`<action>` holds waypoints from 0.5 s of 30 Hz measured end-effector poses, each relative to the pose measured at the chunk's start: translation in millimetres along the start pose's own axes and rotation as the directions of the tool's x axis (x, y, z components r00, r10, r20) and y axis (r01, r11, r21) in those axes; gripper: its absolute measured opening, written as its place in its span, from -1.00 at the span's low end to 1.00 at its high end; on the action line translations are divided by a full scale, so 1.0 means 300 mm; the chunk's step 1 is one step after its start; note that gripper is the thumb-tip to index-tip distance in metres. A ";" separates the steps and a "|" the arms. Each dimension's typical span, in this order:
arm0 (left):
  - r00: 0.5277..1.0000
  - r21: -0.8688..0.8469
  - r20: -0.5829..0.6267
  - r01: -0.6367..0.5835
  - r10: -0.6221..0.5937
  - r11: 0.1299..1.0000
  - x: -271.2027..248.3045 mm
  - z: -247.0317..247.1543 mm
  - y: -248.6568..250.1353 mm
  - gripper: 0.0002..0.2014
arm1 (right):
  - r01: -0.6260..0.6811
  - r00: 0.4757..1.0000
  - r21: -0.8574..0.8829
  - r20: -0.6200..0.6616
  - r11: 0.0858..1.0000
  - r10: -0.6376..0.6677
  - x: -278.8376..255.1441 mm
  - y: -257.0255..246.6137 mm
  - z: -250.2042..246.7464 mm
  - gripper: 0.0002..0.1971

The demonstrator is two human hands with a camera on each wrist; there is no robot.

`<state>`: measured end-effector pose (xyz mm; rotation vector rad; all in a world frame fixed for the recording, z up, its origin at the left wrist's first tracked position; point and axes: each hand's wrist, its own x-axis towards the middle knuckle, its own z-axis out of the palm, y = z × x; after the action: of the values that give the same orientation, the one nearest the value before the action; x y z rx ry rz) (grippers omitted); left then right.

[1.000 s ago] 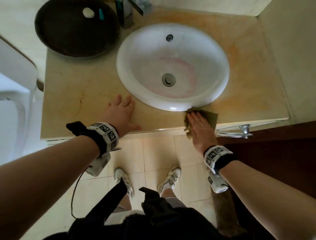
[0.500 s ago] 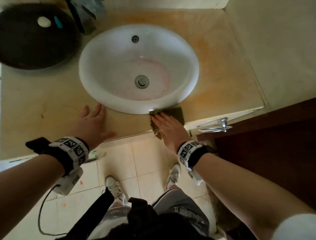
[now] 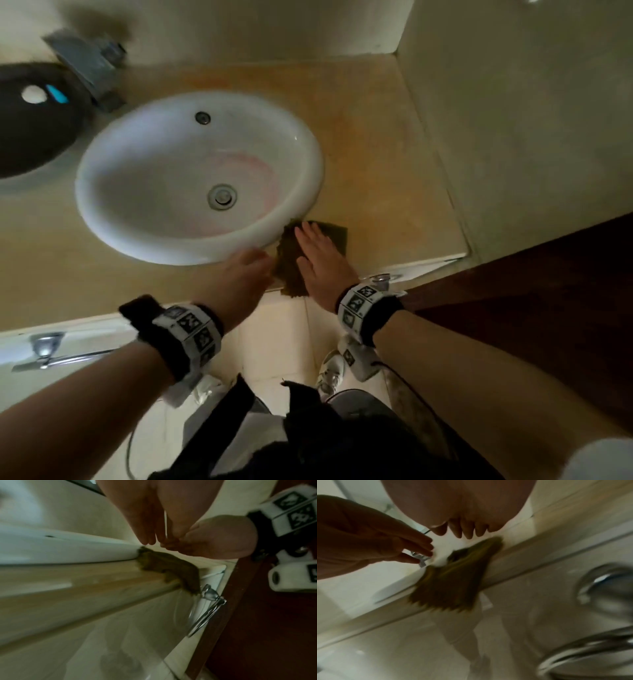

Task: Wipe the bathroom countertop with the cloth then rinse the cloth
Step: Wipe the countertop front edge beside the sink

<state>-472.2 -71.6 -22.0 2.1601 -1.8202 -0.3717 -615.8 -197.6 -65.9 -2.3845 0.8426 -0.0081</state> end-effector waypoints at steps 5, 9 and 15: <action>0.939 0.062 0.342 0.018 -0.038 0.998 0.279 0.140 0.141 -0.44 | -0.339 0.902 0.057 -0.266 0.939 0.341 -0.136 0.238 -0.170 -0.46; 0.896 0.150 0.441 -0.018 -0.051 0.989 0.347 0.187 0.104 -0.37 | -0.515 0.821 0.037 -0.268 0.857 0.505 -0.236 0.399 -0.194 -0.41; 0.911 0.165 0.400 0.039 -0.103 0.985 0.502 0.220 0.176 -0.33 | -0.643 0.739 -0.004 -0.266 0.766 0.619 -0.219 0.475 -0.232 -0.23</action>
<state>-519.9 -232.2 -64.3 2.3993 -2.0440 -0.7750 -763.1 -285.3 -74.3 -2.0797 1.7856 0.0050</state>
